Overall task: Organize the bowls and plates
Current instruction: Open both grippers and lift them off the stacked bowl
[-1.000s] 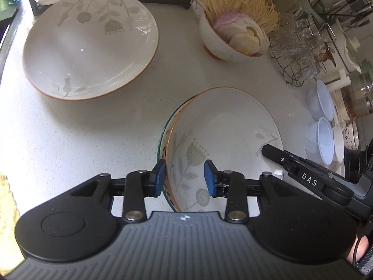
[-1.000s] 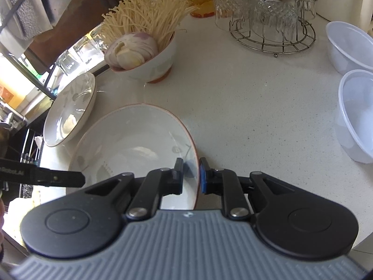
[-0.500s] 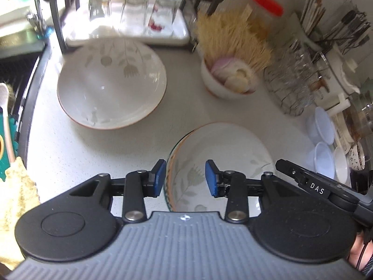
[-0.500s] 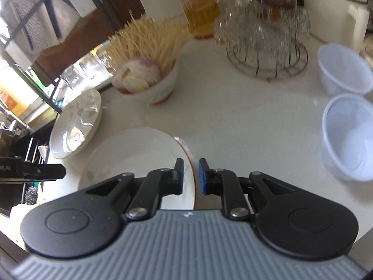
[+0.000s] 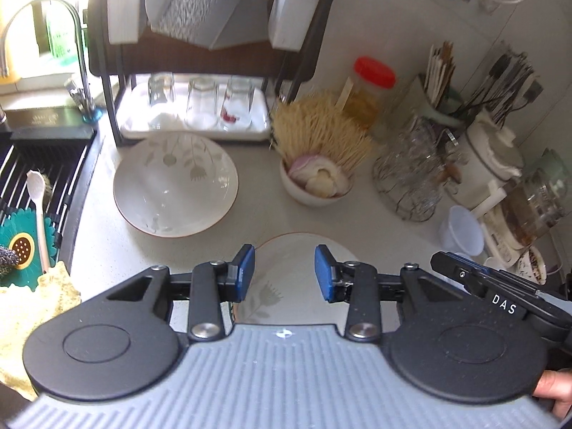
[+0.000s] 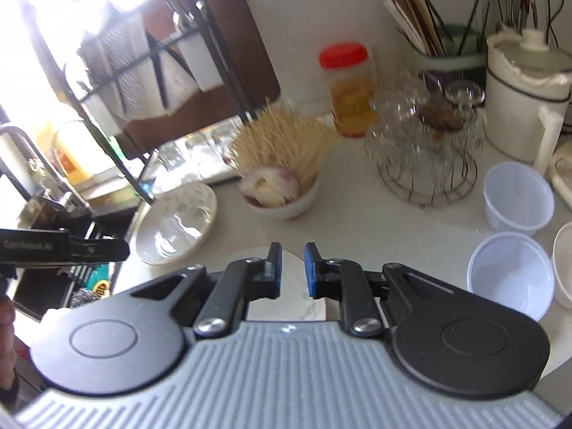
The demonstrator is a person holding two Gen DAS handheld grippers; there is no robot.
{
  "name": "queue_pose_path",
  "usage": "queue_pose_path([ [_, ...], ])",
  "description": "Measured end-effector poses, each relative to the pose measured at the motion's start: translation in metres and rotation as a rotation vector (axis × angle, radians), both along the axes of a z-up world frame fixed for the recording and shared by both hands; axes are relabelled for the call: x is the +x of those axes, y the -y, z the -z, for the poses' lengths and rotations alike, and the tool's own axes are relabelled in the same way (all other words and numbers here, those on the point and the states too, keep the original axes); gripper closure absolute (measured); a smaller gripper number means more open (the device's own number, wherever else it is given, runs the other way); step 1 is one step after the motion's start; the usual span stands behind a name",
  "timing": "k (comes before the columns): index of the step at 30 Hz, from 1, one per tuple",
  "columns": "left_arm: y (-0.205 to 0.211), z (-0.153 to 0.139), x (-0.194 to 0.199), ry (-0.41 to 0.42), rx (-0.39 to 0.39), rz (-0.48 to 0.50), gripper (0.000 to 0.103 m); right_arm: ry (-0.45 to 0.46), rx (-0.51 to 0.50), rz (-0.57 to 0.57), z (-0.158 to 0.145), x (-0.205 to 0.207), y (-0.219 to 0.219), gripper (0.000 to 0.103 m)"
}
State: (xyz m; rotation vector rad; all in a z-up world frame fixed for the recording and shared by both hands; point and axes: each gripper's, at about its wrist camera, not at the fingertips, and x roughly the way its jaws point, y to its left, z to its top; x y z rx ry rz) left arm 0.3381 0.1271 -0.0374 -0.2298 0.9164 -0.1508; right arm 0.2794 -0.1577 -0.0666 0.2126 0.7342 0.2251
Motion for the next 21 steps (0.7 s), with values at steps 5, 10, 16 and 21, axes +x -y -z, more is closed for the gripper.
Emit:
queue_pose_path([
  [5,-0.003,-0.015,-0.027,0.051,0.003,0.013,0.061,0.027,0.014,-0.010,-0.015,-0.021,-0.010,0.085],
  [10,-0.014,-0.024,-0.056,0.079,0.002,0.038,0.061,0.020,0.002,-0.013,-0.022,-0.048,-0.026,0.085],
  [16,-0.019,-0.033,-0.094,0.094,-0.012,0.052,0.061,0.006,-0.016,-0.029,-0.028,-0.077,-0.040,0.085],
  [21,-0.024,-0.035,-0.119,0.109,-0.019,0.044,0.061,0.008,-0.019,-0.036,-0.036,-0.093,-0.048,0.085],
])
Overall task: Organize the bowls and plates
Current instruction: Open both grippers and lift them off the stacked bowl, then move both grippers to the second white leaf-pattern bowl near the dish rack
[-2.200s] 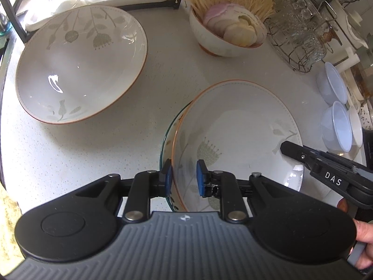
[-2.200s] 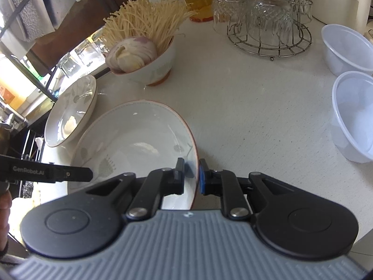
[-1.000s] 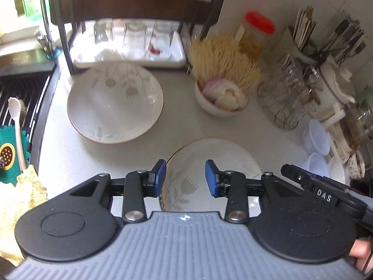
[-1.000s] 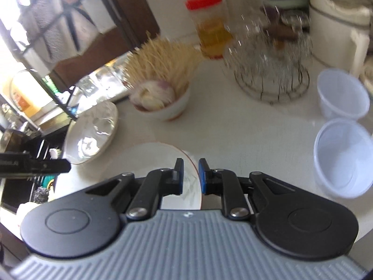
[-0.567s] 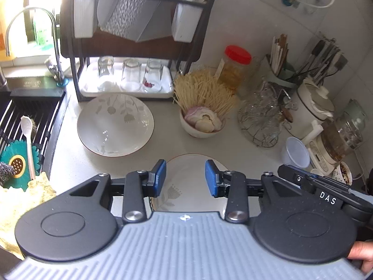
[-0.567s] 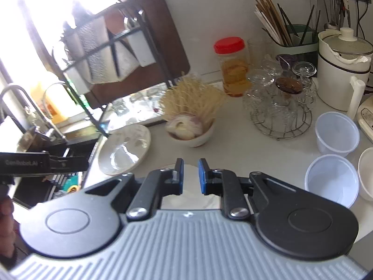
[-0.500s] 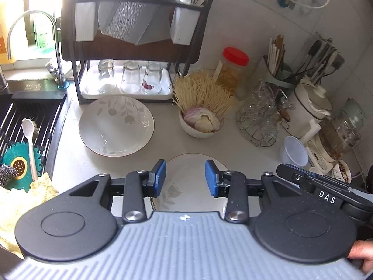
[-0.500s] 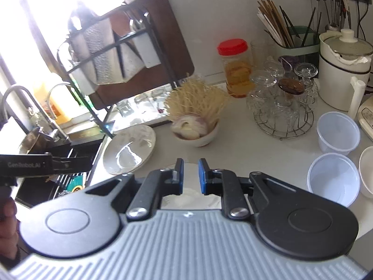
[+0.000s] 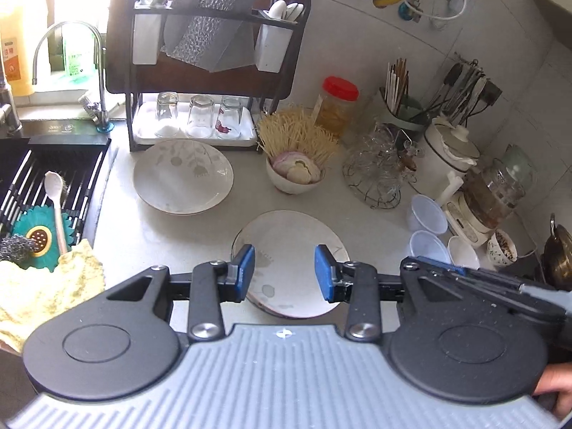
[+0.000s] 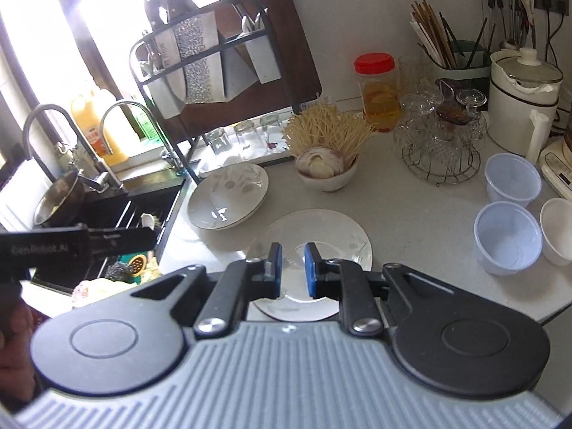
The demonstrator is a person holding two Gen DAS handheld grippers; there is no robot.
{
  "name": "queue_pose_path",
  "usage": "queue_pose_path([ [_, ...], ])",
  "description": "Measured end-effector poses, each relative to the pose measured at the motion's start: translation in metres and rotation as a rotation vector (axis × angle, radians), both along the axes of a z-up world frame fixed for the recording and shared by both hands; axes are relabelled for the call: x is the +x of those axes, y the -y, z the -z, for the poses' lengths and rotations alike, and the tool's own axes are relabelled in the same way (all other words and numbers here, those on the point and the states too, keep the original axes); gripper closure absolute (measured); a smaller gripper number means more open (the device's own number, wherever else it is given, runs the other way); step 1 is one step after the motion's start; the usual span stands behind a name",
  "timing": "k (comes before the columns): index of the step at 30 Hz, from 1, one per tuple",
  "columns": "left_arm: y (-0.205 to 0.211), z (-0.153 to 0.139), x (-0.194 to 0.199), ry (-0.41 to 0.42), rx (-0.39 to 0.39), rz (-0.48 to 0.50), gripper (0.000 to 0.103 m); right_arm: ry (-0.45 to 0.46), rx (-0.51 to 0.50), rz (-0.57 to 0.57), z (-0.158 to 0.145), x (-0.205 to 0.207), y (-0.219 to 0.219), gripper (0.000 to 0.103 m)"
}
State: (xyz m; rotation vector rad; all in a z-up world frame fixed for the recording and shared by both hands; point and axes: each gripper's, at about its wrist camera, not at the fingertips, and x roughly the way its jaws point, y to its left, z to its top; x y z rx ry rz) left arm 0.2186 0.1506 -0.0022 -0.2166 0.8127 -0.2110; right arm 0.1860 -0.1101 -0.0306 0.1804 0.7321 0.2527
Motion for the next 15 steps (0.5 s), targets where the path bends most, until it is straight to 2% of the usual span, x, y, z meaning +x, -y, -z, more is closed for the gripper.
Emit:
queue_pose_path([
  [7,-0.012,-0.003,-0.027,0.019,0.008,-0.011,0.061,0.011,0.000,-0.021,-0.006,-0.018,-0.013,0.085],
  [15,-0.015,0.003,-0.049,0.006,0.002,0.014,0.061,-0.023,0.001,-0.051,-0.001,-0.031,-0.027,0.085],
])
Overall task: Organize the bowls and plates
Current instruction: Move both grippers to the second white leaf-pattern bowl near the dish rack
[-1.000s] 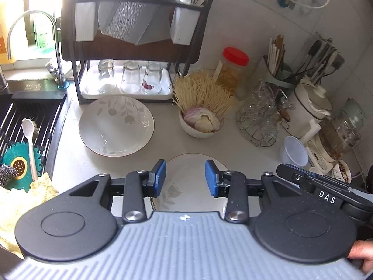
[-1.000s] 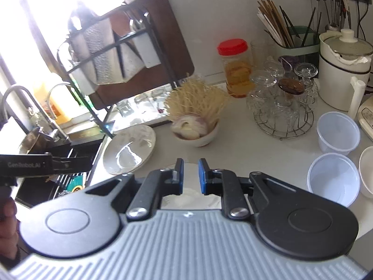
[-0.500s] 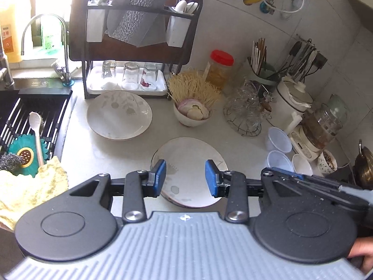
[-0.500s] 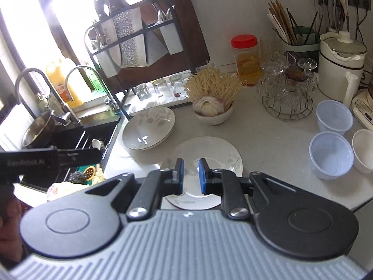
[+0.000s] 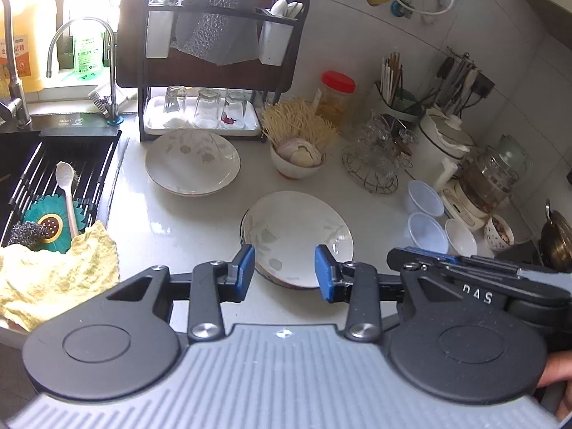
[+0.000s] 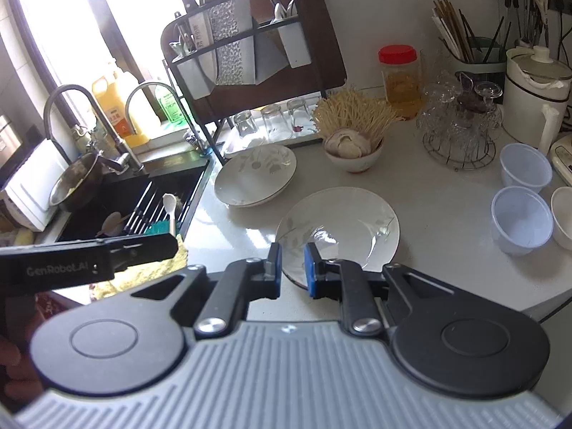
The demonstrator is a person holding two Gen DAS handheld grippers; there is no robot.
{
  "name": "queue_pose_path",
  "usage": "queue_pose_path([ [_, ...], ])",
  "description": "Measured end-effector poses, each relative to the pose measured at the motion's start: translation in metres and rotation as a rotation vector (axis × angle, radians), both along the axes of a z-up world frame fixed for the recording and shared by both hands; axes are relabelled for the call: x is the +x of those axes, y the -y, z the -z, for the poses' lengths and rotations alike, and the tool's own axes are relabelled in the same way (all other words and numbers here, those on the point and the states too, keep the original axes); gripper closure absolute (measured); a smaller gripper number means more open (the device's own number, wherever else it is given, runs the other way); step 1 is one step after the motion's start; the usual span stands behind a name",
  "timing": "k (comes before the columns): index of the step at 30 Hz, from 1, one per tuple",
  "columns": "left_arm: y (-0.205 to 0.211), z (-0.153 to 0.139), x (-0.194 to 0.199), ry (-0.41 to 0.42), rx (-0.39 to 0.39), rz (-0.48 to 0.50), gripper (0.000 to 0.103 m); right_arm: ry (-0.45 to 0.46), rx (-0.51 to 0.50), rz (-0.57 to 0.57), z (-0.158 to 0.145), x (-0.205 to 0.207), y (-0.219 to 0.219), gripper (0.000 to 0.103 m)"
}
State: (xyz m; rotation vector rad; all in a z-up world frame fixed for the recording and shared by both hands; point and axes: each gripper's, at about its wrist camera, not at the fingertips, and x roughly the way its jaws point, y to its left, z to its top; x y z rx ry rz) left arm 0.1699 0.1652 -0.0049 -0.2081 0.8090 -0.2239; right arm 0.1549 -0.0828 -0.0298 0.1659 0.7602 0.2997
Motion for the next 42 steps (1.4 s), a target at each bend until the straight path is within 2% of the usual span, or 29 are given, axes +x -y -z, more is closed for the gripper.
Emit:
queue_pose_path([
  [13,-0.023,0.002,-0.046,0.011,0.005,-0.075,0.061,-0.002,0.005,-0.009,-0.003,-0.024,-0.010,0.085],
  [22,-0.041,0.014,-0.049,-0.018,-0.022,-0.139,0.061,-0.037,0.022,0.015,0.007,-0.012,-0.015,0.085],
  [29,-0.056,0.029,-0.020,-0.057,-0.035,-0.172,0.061,-0.065,0.020,0.034,0.019,0.015,-0.021,0.085],
  [42,-0.077,0.052,0.082,-0.105,-0.030,-0.163,0.061,-0.136,0.104,0.087,0.045,0.102,-0.029,0.084],
])
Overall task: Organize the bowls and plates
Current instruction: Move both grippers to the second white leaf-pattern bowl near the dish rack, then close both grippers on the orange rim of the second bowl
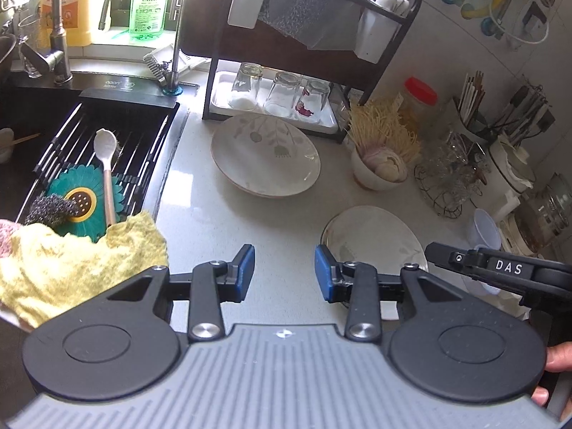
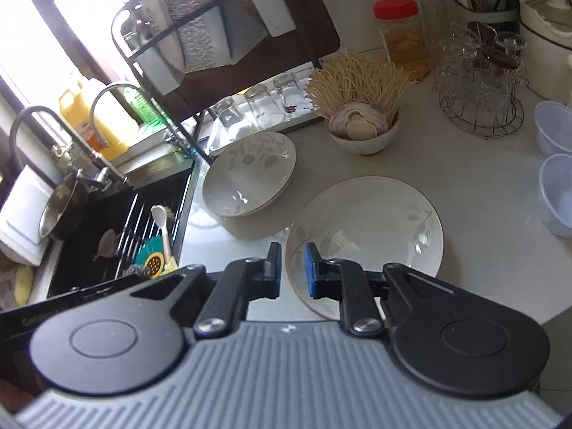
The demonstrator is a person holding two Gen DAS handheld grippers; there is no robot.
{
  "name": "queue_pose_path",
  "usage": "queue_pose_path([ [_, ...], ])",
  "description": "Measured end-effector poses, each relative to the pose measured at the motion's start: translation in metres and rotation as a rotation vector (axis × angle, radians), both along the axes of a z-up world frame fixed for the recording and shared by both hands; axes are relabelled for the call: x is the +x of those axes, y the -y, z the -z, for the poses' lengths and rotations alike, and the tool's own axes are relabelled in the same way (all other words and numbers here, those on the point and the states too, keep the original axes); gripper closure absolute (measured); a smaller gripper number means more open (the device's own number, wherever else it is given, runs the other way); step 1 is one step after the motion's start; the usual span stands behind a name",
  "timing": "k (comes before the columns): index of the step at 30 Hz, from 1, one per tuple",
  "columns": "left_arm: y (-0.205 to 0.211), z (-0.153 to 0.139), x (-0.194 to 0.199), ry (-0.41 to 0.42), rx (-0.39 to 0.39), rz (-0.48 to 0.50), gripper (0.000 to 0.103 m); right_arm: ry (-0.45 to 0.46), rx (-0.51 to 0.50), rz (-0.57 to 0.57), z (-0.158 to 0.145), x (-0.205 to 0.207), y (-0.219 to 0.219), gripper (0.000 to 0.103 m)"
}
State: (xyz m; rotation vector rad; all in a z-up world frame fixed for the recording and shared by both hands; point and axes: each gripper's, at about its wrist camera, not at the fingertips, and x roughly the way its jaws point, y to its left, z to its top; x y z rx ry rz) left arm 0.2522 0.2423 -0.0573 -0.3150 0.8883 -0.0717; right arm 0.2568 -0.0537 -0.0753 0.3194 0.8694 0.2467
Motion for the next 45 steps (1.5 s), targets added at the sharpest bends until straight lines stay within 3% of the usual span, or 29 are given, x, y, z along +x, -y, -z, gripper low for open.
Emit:
queue_pose_path([
  [3,-0.004,0.009,0.025,-0.016,0.001,0.002,0.061,0.017,-0.001,0.025,0.005,0.019,-0.001,0.066],
  [5,-0.008,0.015,0.039,-0.026,0.002,-0.009,0.061,0.022,0.009,0.044,0.009,0.031,-0.001,0.046],
  [8,-0.017,0.023,0.059,-0.041,-0.011,-0.031,0.059,-0.005,0.018,0.049,0.017,0.050,-0.001,0.046],
  [11,-0.024,0.033,0.077,-0.045,-0.023,-0.036,0.038,-0.035,0.031,0.052,0.027,0.070,-0.004,0.046],
  [14,-0.028,0.042,0.095,-0.052,-0.006,-0.028,0.037,-0.067,0.070,0.048,0.037,0.091,-0.008,0.046],
  [17,-0.034,0.055,0.116,-0.081,-0.049,-0.044,0.037,-0.084,0.087,0.042,0.046,0.109,-0.013,0.046],
  [20,-0.038,0.067,0.138,-0.100,-0.045,-0.062,0.037,-0.098,0.100,0.034,0.055,0.127,-0.019,0.046],
  [27,-0.052,0.089,0.181,-0.116,-0.033,-0.115,0.039,-0.136,0.106,-0.001,0.076,0.162,-0.035,0.052],
  [30,-0.058,0.099,0.195,-0.120,-0.040,-0.138,0.049,-0.147,0.100,-0.023,0.083,0.173,-0.040,0.055],
  [36,-0.071,0.119,0.221,-0.138,-0.067,-0.192,0.055,-0.171,0.090,-0.035,0.098,0.196,-0.048,0.058],
  [40,-0.073,0.127,0.238,-0.163,-0.033,-0.188,0.055,-0.182,0.094,-0.041,0.107,0.210,-0.053,0.058],
  [45,-0.076,0.135,0.254,-0.175,-0.058,-0.179,0.065,-0.170,0.101,-0.011,0.114,0.219,-0.054,0.062],
])
